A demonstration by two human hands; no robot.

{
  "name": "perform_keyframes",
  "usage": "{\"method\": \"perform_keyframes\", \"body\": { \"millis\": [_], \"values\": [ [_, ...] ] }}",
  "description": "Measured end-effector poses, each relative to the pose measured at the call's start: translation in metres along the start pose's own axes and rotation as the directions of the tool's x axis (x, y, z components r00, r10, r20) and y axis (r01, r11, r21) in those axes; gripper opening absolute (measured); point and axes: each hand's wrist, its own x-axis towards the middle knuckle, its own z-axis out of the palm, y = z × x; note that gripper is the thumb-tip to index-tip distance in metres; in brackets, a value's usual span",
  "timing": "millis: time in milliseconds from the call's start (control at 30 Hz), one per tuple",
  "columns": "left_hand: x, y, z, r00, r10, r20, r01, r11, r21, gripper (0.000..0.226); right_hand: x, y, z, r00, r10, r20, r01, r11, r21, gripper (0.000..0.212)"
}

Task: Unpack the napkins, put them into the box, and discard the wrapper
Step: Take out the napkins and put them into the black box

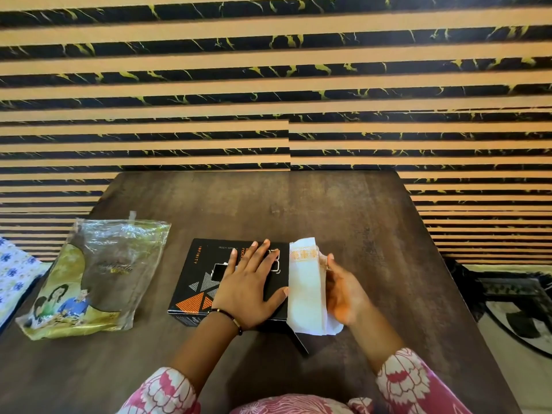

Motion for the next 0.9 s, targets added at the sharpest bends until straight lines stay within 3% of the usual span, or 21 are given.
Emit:
{"method": "perform_keyframes", "body": {
  "millis": [100,267,433,567,667,800,900],
  "values": [
    [0.001,0.0,0.0,1.0,-0.002,-0.006,0.002,1.0,-0.007,0.077,0.002,-0.003,0.002,0.997,-0.042,0.067,0.038,0.997,0.066,0.041],
    [0.001,0.001,-0.001,1.0,0.001,-0.028,-0.001,1.0,-0.016,0.078,-0.002,-0.001,0.021,0.984,0.007,0.177,-0.001,0.999,-0.034,0.037],
    [0.002,0.0,0.0,1.0,-0.001,-0.027,0.0,1.0,-0.019,0.077,-0.002,0.008,0.01,0.99,-0.139,0.007,0.139,0.981,-0.137,0.021],
    [0.001,0.0,0.0,1.0,0.0,-0.025,-0.001,1.0,-0.005,0.077,0.002,0.013,0.009,0.964,-0.226,-0.139,0.167,0.925,-0.341,0.021],
    [0.0,0.0,0.0,0.999,-0.001,-0.038,0.0,1.0,-0.025,0.077,0.003,0.022,0.029,0.946,-0.307,-0.105,0.199,0.804,-0.56,0.021],
    [-0.001,0.0,0.0,0.999,0.006,-0.042,-0.007,1.0,-0.021,0.078,0.002,0.029,0.044,0.985,-0.164,0.051,0.167,0.849,-0.501,0.015],
    [-0.001,0.0,0.0,0.999,0.005,-0.043,-0.006,1.0,-0.03,0.077,0.002,0.027,0.03,0.941,-0.318,-0.117,0.196,0.792,-0.579,0.012]
  ]
}}
